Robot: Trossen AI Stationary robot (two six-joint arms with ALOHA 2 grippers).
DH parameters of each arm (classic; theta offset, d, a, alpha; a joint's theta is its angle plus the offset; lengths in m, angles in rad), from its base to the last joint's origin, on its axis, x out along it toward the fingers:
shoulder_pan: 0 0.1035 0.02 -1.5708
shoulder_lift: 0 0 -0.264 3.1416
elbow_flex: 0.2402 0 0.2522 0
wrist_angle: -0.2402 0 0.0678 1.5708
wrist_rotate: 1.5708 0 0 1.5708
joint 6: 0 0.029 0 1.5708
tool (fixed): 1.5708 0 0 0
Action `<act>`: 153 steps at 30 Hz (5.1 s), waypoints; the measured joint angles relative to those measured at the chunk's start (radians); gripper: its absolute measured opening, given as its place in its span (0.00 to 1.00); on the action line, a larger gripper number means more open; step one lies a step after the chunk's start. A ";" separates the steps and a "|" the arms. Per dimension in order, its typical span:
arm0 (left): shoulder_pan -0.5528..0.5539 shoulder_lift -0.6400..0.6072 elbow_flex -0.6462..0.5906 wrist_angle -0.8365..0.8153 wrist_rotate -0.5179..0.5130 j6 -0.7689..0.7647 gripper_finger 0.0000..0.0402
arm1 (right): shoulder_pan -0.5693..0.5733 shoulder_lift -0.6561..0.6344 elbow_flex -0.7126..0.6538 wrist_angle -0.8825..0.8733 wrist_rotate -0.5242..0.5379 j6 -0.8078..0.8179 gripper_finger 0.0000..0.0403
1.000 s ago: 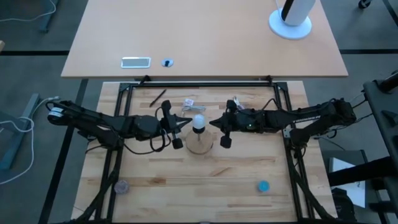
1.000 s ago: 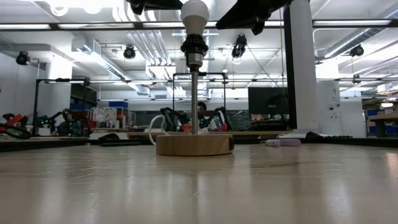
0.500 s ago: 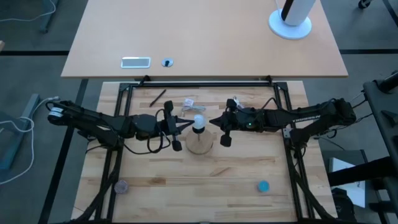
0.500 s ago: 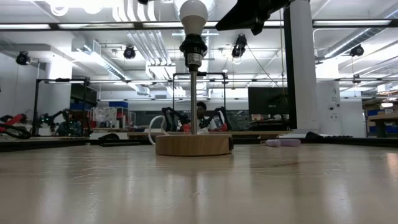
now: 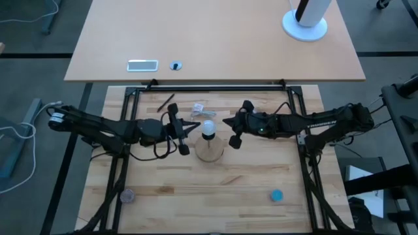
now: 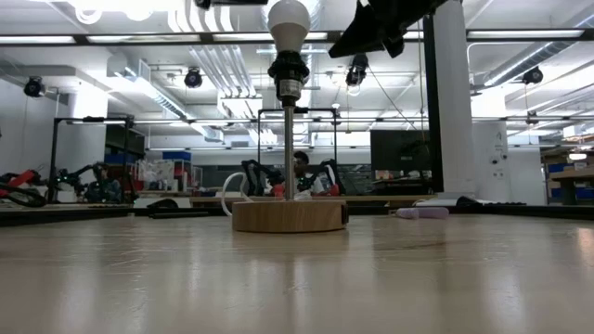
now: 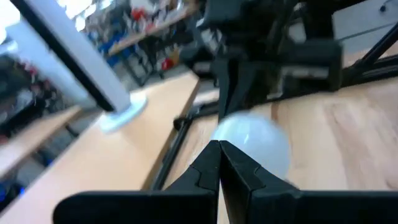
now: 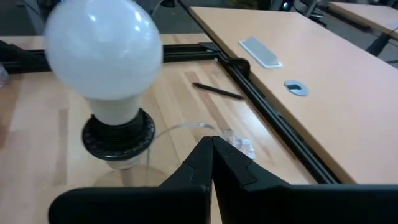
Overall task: Screw lightbulb
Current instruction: Insert the lightbulb into the brown lamp, then remove the lightbulb from the brown lamp
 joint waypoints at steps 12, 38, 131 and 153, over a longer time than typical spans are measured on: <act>-0.001 -0.022 -0.002 -0.089 0.106 -0.178 0.00 | -0.038 0.001 -0.008 0.049 -0.061 -0.048 0.00; -0.001 0.040 -0.008 -0.061 0.073 -0.252 0.00 | 0.014 0.047 -0.002 0.156 -0.203 -0.187 0.00; 0.106 0.017 -0.007 -0.058 0.291 -0.154 0.00 | 0.059 0.047 0.012 0.179 -0.036 -0.144 0.00; 0.090 0.011 -0.010 -0.080 0.042 -0.161 0.00 | 0.069 0.033 0.012 0.137 -0.133 -0.110 0.00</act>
